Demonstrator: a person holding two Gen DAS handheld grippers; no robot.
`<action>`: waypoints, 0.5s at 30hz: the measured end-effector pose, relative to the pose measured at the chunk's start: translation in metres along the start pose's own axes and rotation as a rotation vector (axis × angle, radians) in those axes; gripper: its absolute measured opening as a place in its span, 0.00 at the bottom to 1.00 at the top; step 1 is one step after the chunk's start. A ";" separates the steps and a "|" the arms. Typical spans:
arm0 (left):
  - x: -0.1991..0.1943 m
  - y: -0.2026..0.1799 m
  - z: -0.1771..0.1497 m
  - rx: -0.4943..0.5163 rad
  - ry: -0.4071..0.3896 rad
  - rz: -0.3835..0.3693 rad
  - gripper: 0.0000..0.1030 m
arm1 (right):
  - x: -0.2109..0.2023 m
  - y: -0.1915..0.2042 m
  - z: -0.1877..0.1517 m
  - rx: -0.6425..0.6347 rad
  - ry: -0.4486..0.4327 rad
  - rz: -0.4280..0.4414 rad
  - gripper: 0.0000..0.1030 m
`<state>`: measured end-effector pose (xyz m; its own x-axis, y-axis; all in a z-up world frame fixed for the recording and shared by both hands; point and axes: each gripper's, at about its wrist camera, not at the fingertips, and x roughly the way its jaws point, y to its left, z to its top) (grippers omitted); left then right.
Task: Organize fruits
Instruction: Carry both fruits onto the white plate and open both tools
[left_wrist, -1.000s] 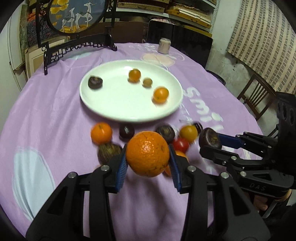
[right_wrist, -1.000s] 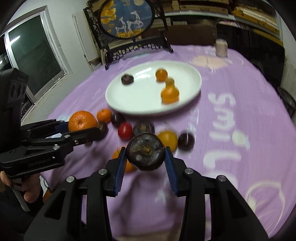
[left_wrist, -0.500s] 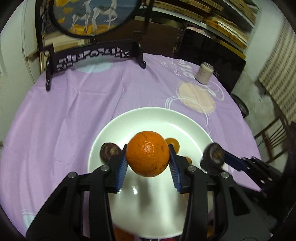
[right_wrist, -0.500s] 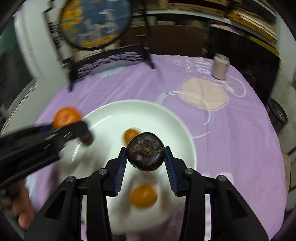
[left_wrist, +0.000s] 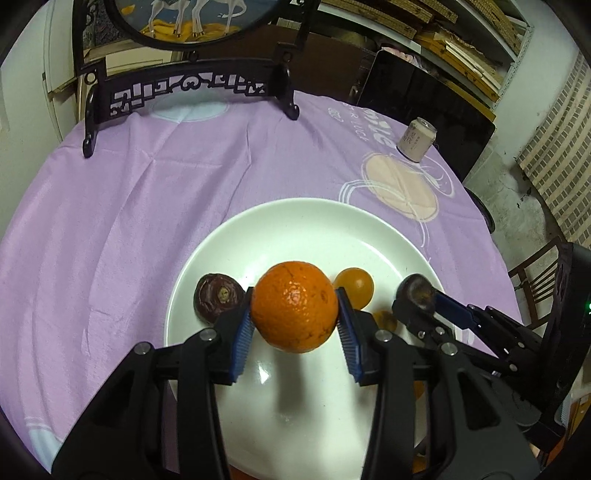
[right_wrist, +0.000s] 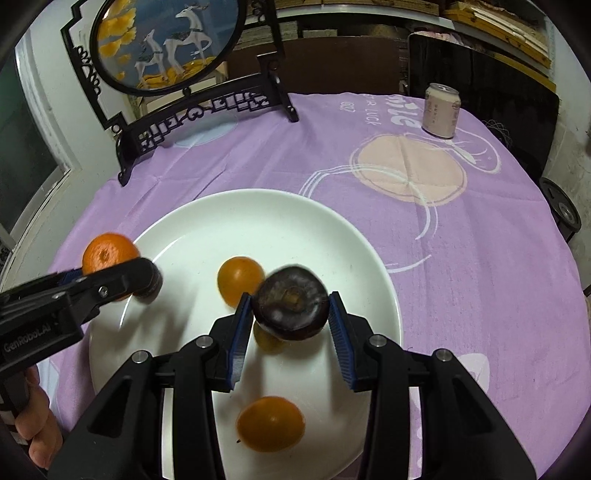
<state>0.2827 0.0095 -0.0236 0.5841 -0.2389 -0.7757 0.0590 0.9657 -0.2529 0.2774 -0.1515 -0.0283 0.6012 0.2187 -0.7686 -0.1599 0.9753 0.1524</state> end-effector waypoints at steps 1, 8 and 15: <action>-0.001 0.001 0.000 -0.005 -0.008 -0.006 0.50 | -0.001 -0.001 0.000 0.003 -0.013 -0.009 0.46; -0.034 0.002 -0.014 -0.009 -0.097 -0.021 0.58 | -0.018 -0.011 -0.012 0.003 -0.076 -0.036 0.47; -0.086 0.008 -0.068 0.019 -0.171 -0.061 0.58 | -0.040 -0.020 -0.027 0.013 -0.126 -0.037 0.47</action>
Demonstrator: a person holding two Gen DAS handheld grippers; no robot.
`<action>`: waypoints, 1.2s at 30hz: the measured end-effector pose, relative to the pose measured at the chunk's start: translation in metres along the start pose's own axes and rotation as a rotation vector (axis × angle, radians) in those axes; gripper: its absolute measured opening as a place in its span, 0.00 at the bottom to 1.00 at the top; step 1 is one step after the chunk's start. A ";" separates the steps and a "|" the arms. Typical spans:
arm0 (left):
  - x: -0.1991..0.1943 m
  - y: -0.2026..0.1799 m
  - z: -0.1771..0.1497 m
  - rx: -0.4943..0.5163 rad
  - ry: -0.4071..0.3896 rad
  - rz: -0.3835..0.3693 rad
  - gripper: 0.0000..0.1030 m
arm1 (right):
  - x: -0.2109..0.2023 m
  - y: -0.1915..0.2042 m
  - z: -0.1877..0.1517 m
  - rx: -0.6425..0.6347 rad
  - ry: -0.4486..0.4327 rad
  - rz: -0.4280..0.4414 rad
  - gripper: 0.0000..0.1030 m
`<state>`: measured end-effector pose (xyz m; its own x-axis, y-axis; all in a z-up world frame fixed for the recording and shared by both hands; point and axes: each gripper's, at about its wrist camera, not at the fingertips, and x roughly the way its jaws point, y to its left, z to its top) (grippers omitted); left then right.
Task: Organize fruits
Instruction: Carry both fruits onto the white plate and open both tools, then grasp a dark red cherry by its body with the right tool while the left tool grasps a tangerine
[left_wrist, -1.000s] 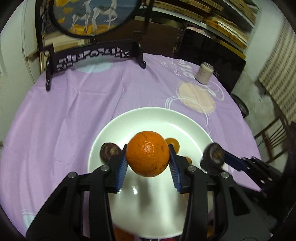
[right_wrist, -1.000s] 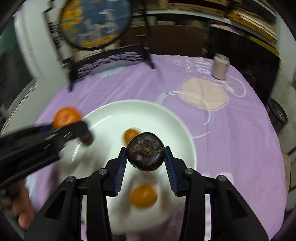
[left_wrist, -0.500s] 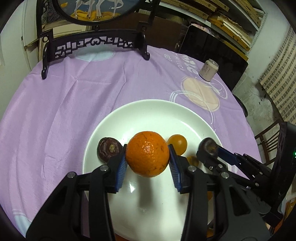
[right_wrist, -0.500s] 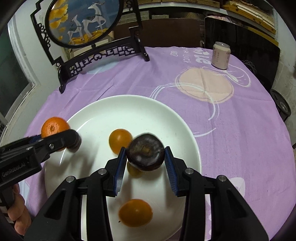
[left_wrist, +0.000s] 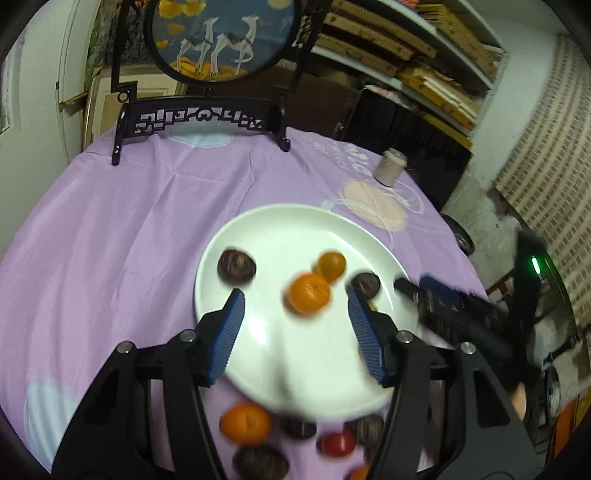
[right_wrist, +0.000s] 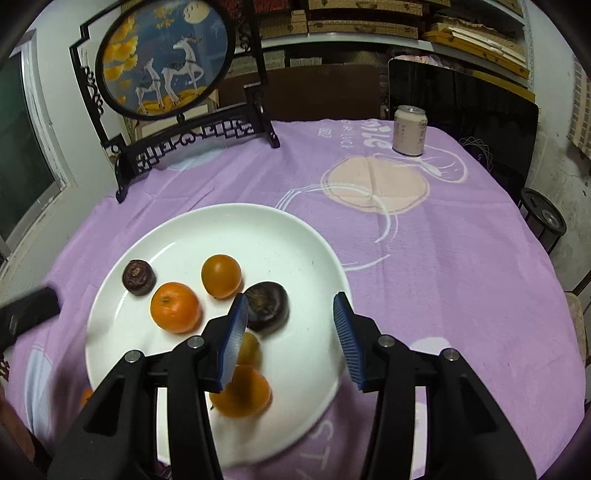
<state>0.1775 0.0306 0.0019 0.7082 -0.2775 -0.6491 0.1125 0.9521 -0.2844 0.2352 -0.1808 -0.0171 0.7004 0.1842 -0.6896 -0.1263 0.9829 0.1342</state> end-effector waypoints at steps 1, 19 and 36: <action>-0.009 0.001 -0.009 0.017 -0.010 0.010 0.58 | -0.005 -0.001 -0.003 0.007 -0.009 -0.003 0.47; -0.075 0.044 -0.113 0.104 0.028 0.073 0.59 | -0.107 -0.008 -0.136 -0.020 0.066 -0.001 0.50; -0.096 0.058 -0.129 0.079 0.040 0.076 0.62 | -0.048 0.011 -0.127 -0.121 0.150 -0.042 0.40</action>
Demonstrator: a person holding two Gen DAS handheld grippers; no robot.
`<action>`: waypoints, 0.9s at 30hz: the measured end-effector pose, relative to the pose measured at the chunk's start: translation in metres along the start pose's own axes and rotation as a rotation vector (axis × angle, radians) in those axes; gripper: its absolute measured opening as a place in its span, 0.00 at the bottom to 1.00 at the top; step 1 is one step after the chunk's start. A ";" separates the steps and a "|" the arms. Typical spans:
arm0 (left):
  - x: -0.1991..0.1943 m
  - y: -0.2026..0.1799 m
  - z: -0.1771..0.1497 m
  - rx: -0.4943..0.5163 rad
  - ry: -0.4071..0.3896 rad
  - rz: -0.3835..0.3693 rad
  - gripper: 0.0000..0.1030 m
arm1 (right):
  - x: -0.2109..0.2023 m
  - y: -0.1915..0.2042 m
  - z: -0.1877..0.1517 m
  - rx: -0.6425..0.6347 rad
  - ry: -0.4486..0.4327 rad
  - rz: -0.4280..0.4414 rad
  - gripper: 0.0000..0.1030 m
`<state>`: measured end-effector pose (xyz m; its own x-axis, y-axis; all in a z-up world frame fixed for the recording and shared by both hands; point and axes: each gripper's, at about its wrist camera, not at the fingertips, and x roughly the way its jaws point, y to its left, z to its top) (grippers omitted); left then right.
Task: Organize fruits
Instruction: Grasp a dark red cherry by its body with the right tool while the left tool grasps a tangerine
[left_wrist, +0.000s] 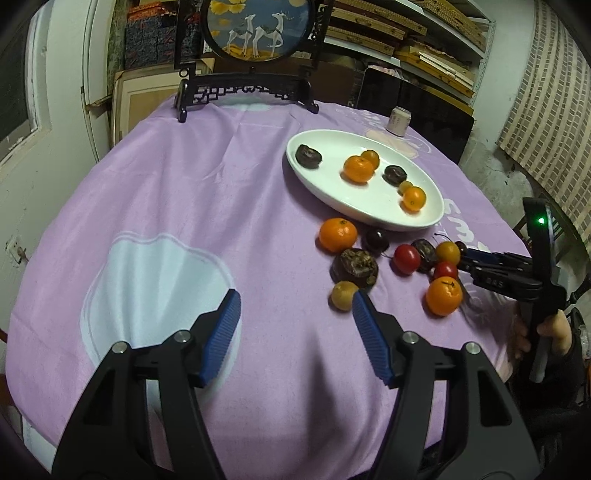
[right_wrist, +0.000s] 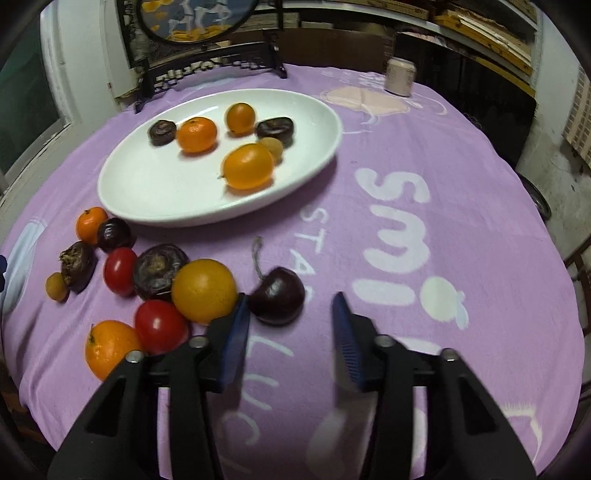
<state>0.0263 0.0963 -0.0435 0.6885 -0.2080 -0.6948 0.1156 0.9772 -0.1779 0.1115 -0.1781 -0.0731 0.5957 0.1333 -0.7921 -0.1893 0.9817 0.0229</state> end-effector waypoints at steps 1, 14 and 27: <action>0.000 -0.003 0.000 0.007 0.001 -0.011 0.63 | 0.000 0.003 0.000 -0.017 -0.005 0.005 0.35; 0.044 -0.115 -0.005 0.243 0.116 -0.184 0.65 | -0.047 -0.009 -0.020 0.032 -0.072 0.055 0.30; 0.099 -0.137 0.000 0.225 0.216 -0.164 0.44 | -0.055 -0.023 -0.040 0.074 -0.066 0.100 0.30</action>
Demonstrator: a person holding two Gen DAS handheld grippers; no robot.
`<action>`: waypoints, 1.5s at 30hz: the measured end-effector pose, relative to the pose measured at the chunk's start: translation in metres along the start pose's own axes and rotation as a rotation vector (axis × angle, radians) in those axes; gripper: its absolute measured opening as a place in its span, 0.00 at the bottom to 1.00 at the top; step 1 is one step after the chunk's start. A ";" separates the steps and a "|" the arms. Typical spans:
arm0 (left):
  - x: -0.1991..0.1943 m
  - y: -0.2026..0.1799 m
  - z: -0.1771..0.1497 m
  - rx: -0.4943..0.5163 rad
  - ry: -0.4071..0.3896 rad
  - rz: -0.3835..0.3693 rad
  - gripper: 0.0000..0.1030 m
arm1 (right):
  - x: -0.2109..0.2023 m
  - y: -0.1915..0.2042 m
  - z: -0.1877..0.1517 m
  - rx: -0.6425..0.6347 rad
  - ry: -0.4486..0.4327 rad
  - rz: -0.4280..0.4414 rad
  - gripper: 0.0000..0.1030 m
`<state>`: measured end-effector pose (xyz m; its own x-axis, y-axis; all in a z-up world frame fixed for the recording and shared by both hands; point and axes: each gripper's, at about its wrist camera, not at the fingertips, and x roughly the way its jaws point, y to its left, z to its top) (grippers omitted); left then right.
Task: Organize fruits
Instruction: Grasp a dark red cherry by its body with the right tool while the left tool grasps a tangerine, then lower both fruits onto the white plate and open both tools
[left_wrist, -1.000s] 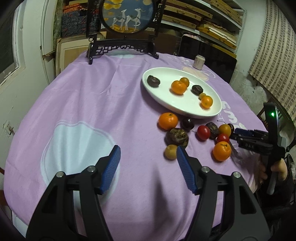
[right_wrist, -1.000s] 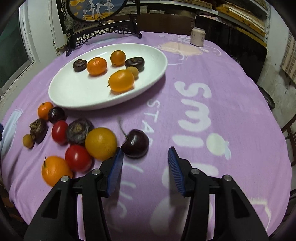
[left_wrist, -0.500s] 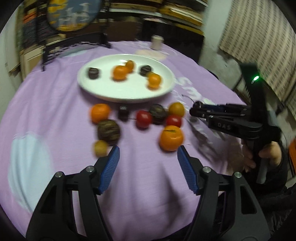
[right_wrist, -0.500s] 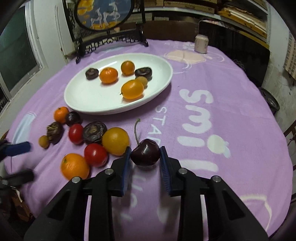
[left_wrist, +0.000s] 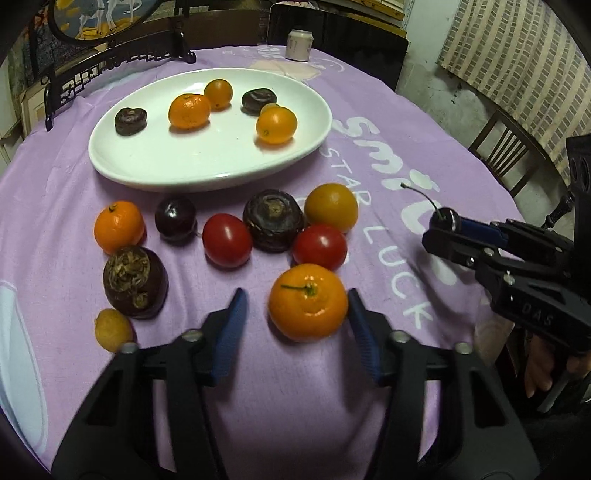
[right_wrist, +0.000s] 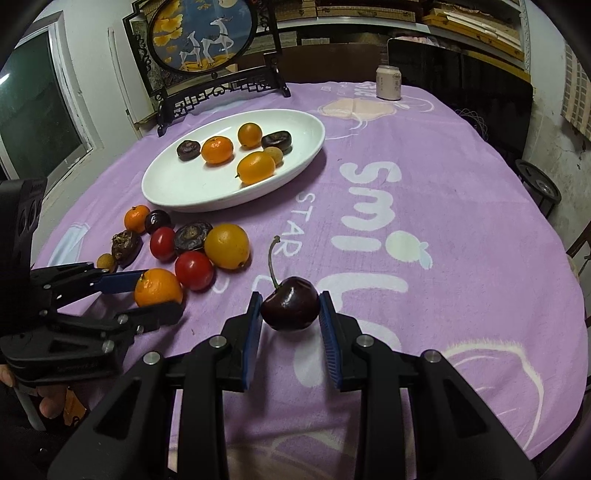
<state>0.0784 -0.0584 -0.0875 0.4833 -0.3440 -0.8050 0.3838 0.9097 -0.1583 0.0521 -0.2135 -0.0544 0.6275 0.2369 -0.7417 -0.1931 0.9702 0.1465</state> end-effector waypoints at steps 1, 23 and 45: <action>0.000 0.000 0.001 -0.004 0.002 -0.020 0.40 | 0.001 0.000 0.000 -0.001 0.002 0.003 0.30; -0.074 0.081 0.077 -0.105 -0.230 0.168 0.40 | 0.008 0.071 0.067 -0.168 -0.034 0.094 0.30; 0.012 0.152 0.181 -0.305 -0.136 0.174 0.40 | 0.132 0.052 0.181 -0.035 0.075 0.048 0.30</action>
<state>0.2854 0.0339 -0.0179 0.6283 -0.1869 -0.7552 0.0447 0.9778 -0.2048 0.2609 -0.1224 -0.0260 0.5591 0.2779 -0.7812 -0.2489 0.9550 0.1616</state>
